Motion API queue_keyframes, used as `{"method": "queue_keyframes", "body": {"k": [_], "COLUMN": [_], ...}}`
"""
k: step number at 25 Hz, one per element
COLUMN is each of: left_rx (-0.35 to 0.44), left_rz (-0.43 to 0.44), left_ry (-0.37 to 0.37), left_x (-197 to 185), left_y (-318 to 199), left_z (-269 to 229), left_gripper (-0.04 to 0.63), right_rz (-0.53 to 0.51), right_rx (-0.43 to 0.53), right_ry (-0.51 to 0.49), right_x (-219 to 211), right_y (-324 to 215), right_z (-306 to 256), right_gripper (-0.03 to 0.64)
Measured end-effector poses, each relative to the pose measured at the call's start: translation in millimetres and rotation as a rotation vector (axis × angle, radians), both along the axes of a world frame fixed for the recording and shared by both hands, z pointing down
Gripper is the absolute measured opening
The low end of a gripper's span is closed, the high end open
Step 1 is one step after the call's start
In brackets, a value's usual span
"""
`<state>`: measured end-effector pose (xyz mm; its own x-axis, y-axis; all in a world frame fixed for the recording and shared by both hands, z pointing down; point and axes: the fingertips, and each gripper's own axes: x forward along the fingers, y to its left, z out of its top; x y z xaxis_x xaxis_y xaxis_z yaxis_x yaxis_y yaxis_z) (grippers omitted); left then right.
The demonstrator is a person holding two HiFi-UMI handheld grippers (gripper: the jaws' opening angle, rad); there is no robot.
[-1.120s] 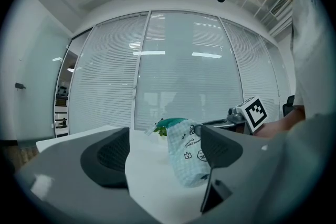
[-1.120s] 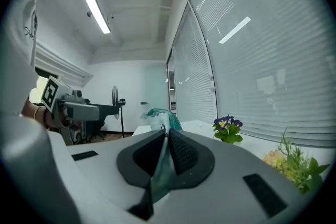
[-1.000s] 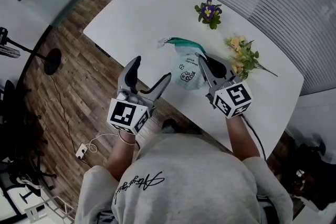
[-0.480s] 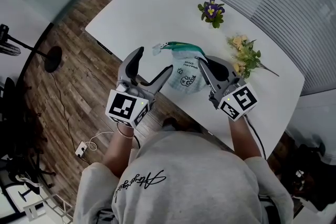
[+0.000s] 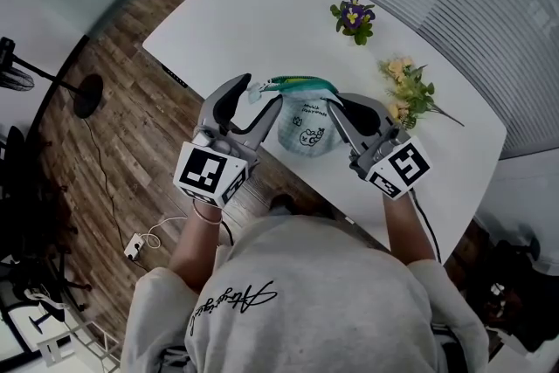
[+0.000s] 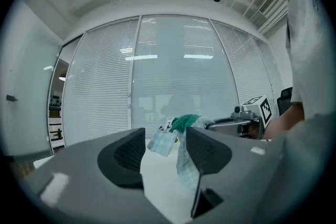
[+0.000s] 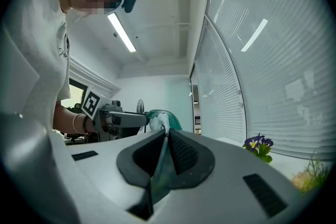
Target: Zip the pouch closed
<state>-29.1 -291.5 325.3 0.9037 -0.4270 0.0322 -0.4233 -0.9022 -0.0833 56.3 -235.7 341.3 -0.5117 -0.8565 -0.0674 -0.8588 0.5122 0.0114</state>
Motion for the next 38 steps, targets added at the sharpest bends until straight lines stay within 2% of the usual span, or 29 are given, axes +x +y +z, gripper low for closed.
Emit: {"method": "queue_keyframes", "body": {"k": [3,6,14,20,27,31,33,35,38], "left_rx": [0.0,0.012,-0.011,-0.077,-0.021,0.028,0.045,0.059,0.074], "left_rz": [0.009,0.011,0.011,0.033,0.003,-0.012,-0.004,-0.001,-0.001], "left_ry": [-0.009,-0.034,-0.019,0.007,-0.059,-0.094,-0.103,-0.106,-0.104], "left_x": [1,2,1,7,10,10,12,11,11], "left_y": [2,5,9,16,14,10,10,9,6], "left_z": [1,4,5,8,13,14,13,12,9], "left_gripper": [0.205,0.123,0.098,0.079,0.041,0.038,0.038,0.038,0.038], "right_rz": [0.001,0.006,0.047,0.094,0.111,0.098,0.1,0.101,0.095], "right_rx": [0.008,0.015,0.005,-0.012,-0.064,-0.098,-0.097,-0.085,-0.057], "right_ry": [-0.003,-0.003,0.074,0.092,0.138,0.116,0.112,0.139,0.235], "right_x": [0,1,8,18,18,21,23,23,20], "right_y": [1,1,2,0,-3,-3,-2,-1,4], "right_z": [-2,-4,5,13,28,31,27,22,9], "right_gripper": [0.012,0.012,0.013,0.014,0.022,0.08,0.087,0.089,0.1]}}
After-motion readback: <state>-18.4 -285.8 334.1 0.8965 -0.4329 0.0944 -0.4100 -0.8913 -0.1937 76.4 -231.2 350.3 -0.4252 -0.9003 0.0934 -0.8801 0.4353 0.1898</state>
